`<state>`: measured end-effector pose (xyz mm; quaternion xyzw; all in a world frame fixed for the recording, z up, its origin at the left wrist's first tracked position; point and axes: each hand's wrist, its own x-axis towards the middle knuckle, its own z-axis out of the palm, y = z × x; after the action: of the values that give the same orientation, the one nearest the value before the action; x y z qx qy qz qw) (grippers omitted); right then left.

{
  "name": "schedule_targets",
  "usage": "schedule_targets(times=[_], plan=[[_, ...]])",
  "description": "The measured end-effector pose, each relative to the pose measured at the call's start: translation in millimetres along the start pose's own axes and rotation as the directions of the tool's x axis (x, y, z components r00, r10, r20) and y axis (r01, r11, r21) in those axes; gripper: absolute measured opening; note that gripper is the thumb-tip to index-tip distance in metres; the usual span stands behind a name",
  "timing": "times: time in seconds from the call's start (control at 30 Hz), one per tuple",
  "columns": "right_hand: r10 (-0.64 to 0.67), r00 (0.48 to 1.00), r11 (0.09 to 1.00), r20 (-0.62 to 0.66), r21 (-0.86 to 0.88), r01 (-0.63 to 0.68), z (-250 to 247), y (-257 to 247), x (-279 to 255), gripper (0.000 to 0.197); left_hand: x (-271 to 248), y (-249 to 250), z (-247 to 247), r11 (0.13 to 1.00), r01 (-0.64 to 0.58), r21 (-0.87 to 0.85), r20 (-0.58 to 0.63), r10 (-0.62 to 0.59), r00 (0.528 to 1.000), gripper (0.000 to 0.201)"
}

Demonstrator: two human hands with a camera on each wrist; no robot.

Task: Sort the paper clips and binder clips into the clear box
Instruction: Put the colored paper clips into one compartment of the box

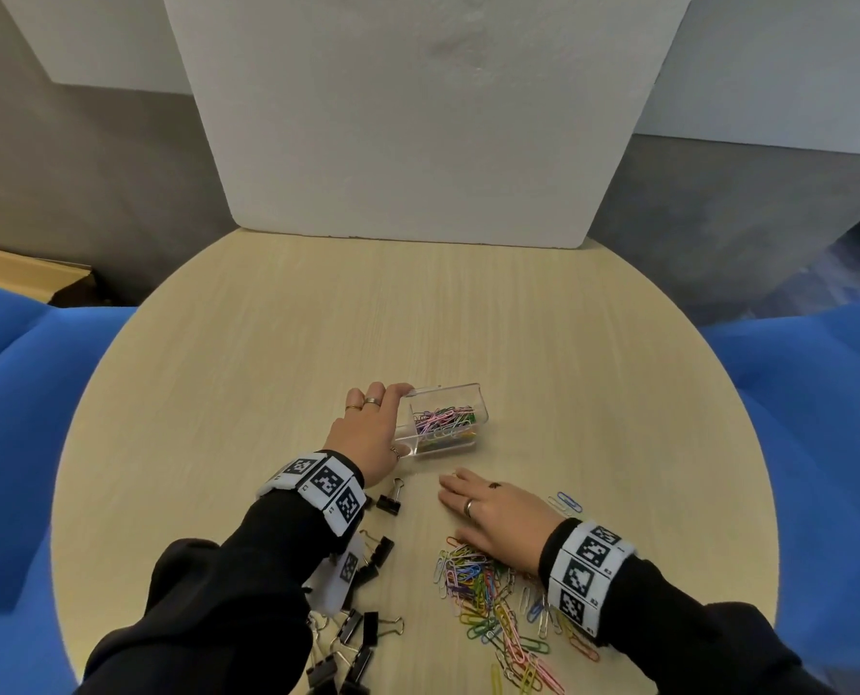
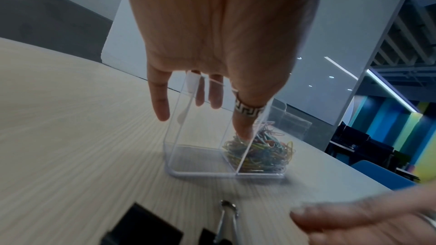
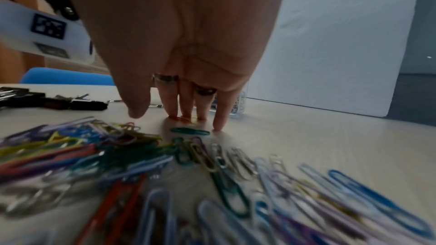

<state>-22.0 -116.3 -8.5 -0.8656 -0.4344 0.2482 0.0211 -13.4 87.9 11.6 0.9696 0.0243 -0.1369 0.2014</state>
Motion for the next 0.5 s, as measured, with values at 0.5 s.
schedule_targets(times=[0.5], plan=[[0.642, 0.747, 0.705, -0.174, 0.516, -0.486, 6, 62, -78, 0.026, -49, 34, 0, 0.937, -0.328, 0.117, -0.383, 0.347, 0.856, 0.057]])
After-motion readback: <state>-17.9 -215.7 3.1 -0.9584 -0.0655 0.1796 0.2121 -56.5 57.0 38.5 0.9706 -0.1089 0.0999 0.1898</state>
